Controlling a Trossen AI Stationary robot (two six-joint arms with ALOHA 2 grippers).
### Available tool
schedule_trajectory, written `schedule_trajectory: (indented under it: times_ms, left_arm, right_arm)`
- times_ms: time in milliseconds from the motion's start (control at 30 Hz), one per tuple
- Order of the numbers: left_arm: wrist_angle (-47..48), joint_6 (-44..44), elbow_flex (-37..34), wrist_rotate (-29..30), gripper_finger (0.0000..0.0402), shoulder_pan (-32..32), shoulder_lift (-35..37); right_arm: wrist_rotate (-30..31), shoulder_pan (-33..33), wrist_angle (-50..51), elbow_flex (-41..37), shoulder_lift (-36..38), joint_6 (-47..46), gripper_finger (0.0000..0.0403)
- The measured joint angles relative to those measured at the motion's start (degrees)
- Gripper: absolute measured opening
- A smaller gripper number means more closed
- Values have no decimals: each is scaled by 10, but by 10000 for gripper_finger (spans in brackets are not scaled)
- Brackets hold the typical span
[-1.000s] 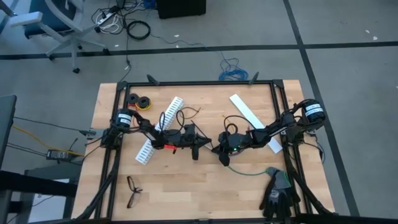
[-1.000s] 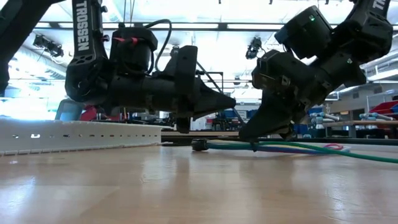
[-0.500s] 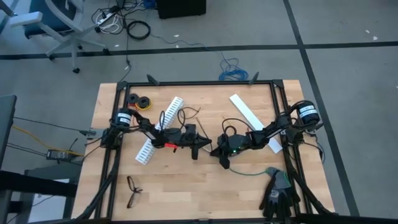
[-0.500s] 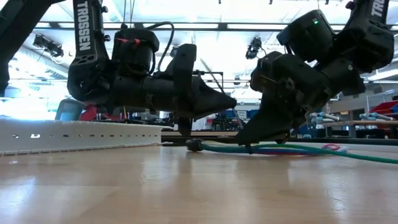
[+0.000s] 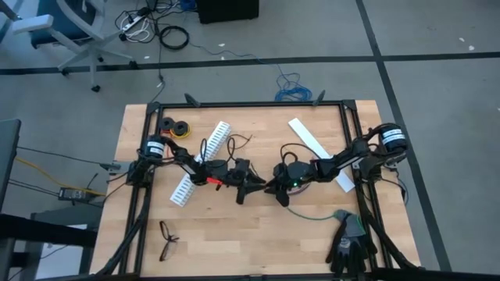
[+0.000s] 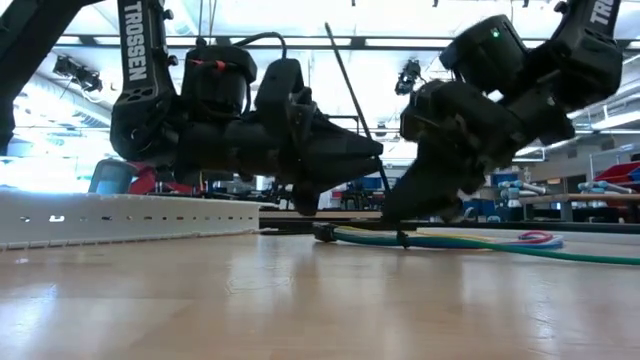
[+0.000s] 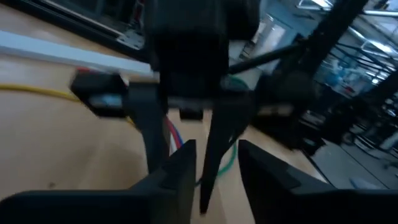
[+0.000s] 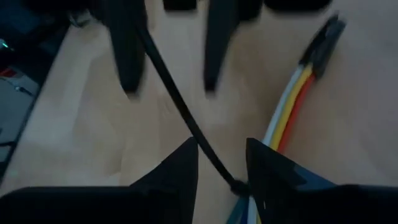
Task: Ziptie cables
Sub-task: Wrap the cable wires with the black zip tie
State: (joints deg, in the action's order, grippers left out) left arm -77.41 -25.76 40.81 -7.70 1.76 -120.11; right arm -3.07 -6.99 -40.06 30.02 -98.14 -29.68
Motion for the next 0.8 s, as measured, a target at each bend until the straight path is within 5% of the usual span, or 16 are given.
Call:
schedule_trajectory:
  times_ms: [367, 800]
  left_arm:
    - [-124, 25, -85, -16, 143, -25, 7]
    - [-38, 185, -233, 200, 117, -24, 183]
  right_arm:
    - [10, 26, 123, 1, 110, 33, 122]
    - [35, 97, 176, 42, 129, 126, 121]
